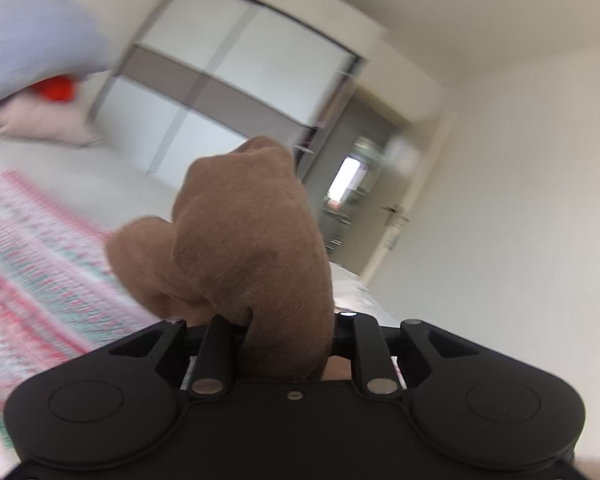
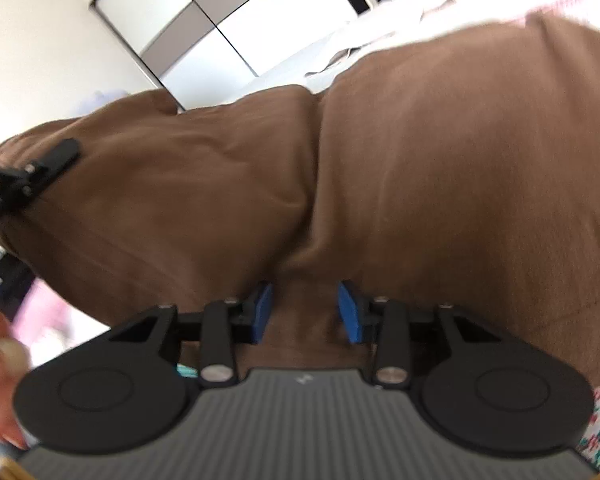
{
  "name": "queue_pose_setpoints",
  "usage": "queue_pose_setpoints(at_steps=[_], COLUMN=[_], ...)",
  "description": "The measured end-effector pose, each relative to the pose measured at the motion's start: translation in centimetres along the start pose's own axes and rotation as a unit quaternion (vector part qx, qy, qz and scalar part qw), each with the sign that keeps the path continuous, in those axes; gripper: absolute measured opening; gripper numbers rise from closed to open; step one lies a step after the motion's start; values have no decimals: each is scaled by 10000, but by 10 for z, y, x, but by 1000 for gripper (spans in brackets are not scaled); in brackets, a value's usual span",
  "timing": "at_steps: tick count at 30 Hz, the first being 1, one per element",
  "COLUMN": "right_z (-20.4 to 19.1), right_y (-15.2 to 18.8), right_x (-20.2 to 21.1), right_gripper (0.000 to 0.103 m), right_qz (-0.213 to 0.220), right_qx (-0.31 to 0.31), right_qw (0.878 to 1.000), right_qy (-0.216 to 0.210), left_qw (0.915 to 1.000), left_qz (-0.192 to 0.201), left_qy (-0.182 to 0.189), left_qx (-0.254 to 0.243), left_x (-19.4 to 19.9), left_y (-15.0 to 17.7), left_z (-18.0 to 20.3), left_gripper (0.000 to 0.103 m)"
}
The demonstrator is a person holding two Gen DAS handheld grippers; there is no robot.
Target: Fold large clothes
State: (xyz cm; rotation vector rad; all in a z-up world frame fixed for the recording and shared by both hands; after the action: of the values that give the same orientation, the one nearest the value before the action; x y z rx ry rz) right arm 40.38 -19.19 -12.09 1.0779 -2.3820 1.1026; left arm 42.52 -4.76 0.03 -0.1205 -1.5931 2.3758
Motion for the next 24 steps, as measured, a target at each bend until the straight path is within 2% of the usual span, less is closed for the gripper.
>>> queue_pose_setpoints(at_steps=[2,3,5,6,10,12,14,15,17,18,20,21,22,23,24], right_z=[10,17,37,48,97,120,139,147,161,166,174,177,180,182,183], right_y=[-11,-19,-36,-44,-68,-74,-77,-80,-82,-83,-84,-84,-84,-82,-81], right_x=[13,22,45,57,104,124,142,148,159,163,170,172,175,178,177], right_gripper=[40,42,52,53,61,61,63,64,64,64,65,65,66,67,69], right_qz=[-12,102,455,622,1165,1359,1491,1551,1628,1660,1718,1746,1763,1774,1785], right_qx=[-506,-687,-959,-1133,-1802,-2030,-2237,-2338,-2497,-2572,-2649,-2677,-2705,-2727,-2746], right_qw=[9983,9972,9940,9913,9765,9696,9631,9597,9542,9515,9482,9469,9457,9448,9439], right_qy=[-272,-292,-266,-261,-225,-126,-130,-139,-267,-309,-350,-360,-371,-395,-423], left_qw=[9988,9974,9929,9895,9688,9554,9382,9266,8973,8791,8467,8347,8273,8245,8262], left_qz=[-35,-63,-180,-241,-641,-892,-1187,-1368,-1593,-1644,-1597,-1539,-1500,-1488,-1496], left_qy=[279,404,659,776,1219,1381,1538,1632,1809,1887,1940,1923,1890,1868,1873], left_qx=[-395,-586,-978,-1193,-2059,-2454,-2864,-3098,-3698,-4055,-4691,-4925,-5074,-5130,-5098], left_x=[-7,-9,-16,-19,-33,-40,-46,-48,-49,-48,-47,-47,-46,-46,-45], left_y=[3,5,15,21,58,80,106,120,152,167,189,194,196,194,190], left_z=[27,40,64,76,118,133,145,151,161,164,169,168,169,169,170], left_gripper=[20,20,20,20,21,21,22,22,24,26,27,26,27,27,30])
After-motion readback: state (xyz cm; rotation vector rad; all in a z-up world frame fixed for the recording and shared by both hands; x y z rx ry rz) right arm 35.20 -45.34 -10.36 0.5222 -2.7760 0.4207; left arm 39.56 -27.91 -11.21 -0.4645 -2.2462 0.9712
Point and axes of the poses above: each gripper's, at about its wrist camera, not at the fingertips, and x roughly against the way its jaws point, z to its right, y to its underside, the point moved 9 cm from there along -x, roughly the way its jaws point, and after that the axes turned 5 degrees about -x, right-handed, at the moved point
